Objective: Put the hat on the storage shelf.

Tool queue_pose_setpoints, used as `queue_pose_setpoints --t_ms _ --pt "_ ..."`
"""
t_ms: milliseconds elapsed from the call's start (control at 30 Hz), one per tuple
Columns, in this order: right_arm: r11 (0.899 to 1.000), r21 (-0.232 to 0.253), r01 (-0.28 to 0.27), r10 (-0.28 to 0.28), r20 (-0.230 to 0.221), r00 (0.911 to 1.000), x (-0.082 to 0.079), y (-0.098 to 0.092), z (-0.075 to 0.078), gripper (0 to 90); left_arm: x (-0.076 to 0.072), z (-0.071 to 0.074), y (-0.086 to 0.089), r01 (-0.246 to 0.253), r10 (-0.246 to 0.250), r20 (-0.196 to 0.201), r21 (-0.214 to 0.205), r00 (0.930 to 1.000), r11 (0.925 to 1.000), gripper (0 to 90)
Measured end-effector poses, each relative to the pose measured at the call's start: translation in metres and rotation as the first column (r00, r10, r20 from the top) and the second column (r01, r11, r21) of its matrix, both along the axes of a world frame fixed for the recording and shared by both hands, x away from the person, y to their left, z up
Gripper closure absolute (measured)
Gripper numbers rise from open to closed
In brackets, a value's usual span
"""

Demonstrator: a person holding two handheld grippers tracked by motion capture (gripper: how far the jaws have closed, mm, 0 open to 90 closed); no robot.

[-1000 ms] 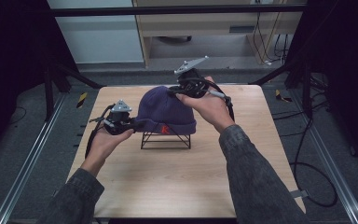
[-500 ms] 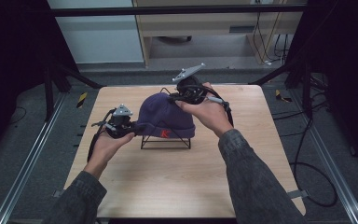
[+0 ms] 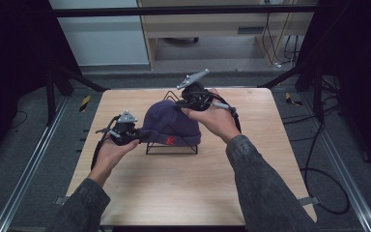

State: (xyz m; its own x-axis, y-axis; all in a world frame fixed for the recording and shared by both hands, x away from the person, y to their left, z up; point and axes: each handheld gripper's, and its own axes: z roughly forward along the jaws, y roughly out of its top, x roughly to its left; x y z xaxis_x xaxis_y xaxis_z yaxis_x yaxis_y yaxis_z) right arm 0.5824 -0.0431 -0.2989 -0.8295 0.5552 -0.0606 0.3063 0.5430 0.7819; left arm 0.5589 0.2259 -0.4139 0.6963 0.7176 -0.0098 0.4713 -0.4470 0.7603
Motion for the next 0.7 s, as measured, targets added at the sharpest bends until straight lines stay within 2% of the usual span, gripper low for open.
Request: queue_pose_setpoints --t_ms 267,500,600,700 --pt "1.0 0.002 -0.005 0.005 -0.008 1.0 0.0007 0.0021 -0.0069 78.7 -0.0011 -0.006 0.0025 -0.023 0.023 -0.008 -0.001 0.9997 0.9997 68.8" --pt "1.0 0.009 -0.008 0.008 -0.01 0.9999 0.0019 0.0028 -0.0075 78.1 -0.0059 -0.005 0.0013 -0.03 0.03 0.001 0.057 0.9995 0.9979 68.9" --pt "0.999 0.035 -0.01 0.01 -0.009 0.9999 0.0011 0.0031 -0.0066 78.6 -0.0079 -0.0064 0.0019 -0.04 0.041 -0.004 0.065 0.9992 0.997 68.8" --pt "0.999 0.038 -0.01 0.01 -0.005 0.9999 -0.0011 0.0038 -0.0042 78.1 -0.0095 -0.0103 0.0017 -0.044 0.045 -0.01 0.067 0.9989 0.9968 68.7"
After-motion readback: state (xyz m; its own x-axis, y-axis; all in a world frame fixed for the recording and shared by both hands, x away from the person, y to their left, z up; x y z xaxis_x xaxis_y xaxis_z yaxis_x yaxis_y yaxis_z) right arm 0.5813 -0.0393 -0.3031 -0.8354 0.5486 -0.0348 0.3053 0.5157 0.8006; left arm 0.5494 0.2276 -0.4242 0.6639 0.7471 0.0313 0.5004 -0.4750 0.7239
